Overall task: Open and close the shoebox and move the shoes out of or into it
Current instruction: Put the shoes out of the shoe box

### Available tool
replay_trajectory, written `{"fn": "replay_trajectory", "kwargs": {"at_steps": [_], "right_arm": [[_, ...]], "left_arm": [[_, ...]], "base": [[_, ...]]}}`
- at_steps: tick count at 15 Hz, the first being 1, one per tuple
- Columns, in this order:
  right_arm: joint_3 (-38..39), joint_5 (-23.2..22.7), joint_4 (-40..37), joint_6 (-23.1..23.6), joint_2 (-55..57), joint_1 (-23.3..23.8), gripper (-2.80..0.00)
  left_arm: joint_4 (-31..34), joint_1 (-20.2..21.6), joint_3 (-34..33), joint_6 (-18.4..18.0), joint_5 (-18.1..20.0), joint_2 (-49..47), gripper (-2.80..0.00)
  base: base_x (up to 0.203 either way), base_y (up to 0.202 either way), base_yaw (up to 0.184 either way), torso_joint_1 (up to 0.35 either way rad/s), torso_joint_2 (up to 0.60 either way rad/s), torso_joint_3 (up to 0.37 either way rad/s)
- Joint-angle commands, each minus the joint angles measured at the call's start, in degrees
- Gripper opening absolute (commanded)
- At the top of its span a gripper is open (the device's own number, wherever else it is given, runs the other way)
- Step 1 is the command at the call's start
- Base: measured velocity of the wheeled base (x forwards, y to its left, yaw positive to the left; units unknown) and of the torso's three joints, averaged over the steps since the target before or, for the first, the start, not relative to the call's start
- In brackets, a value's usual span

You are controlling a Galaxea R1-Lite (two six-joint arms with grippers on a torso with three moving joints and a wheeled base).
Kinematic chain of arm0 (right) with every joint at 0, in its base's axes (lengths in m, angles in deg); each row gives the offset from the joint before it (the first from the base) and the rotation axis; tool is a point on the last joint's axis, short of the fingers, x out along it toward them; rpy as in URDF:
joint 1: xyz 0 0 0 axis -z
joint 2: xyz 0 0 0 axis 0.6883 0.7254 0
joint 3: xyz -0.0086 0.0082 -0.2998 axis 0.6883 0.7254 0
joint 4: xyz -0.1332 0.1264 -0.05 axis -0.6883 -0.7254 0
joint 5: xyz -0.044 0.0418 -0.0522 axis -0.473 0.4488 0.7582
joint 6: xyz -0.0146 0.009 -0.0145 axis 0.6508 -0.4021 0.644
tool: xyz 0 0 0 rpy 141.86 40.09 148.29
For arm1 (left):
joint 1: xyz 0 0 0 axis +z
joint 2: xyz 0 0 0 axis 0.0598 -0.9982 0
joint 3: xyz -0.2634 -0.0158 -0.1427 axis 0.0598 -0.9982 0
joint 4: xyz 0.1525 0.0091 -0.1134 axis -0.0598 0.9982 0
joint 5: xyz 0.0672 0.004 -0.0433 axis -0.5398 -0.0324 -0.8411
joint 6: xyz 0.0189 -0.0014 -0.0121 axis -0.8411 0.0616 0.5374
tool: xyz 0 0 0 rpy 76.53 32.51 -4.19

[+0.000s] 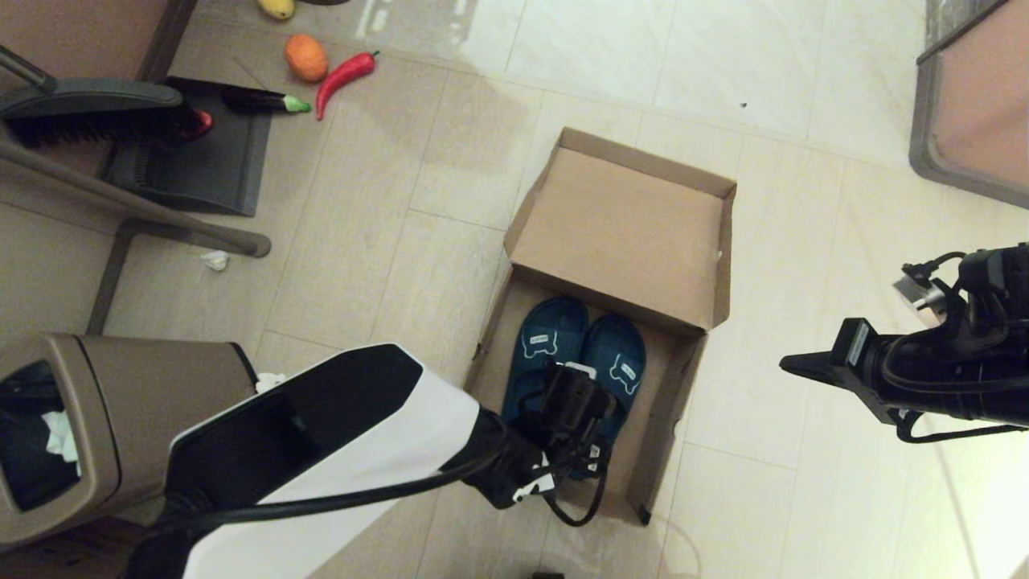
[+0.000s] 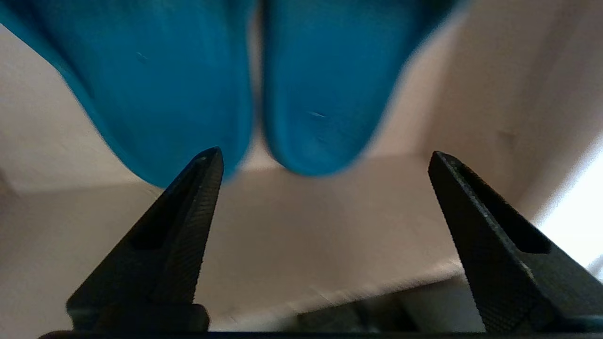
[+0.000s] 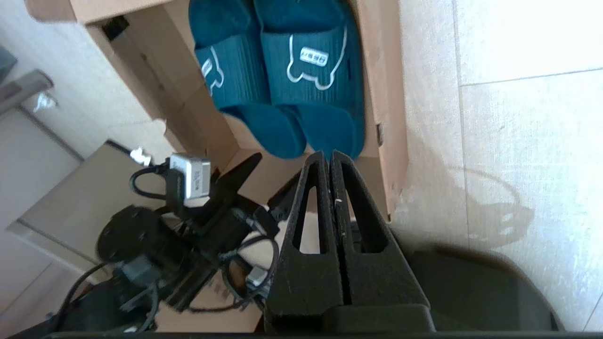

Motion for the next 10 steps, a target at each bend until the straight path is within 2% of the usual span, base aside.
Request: {"fn": "replay_trajectory", "kwargs": {"at_steps": [1, 4, 7, 10], "right_arm": [[0.01, 0.09, 0.08, -0.37, -0.6, 0.09, -2.8], [-0.07, 0.12, 0.08, -0.55, -0.78, 0.09, -2.8], [-0.07, 0.18, 0.0, -0.64, -1.48, 0.18, -2.8], [0.01, 0.15, -1.38, -0.9, -2.0, 0.35, -2.8]], "left_arm": [[-0.28, 1.4, 2.56, -1.61, -0.73, -3.19, 0.0], [0.04, 2.67, 9.23, -3.6, -1.4, -5.84, 0.0], [0.51, 3.14, 17.45, -6.32, -4.07, -10.61, 0.0], [3.58, 3.3, 24.2, -7.11, -5.44, -13.63, 0.0]], "base": [[0.0, 0.0, 0.0, 0.0, 0.0, 0.0], [0.0, 0.0, 0.0, 0.0, 0.0, 0.0], [0.0, 0.0, 0.0, 0.0, 0.0, 0.0], [0.0, 0.0, 0.0, 0.0, 0.0, 0.0]]}}
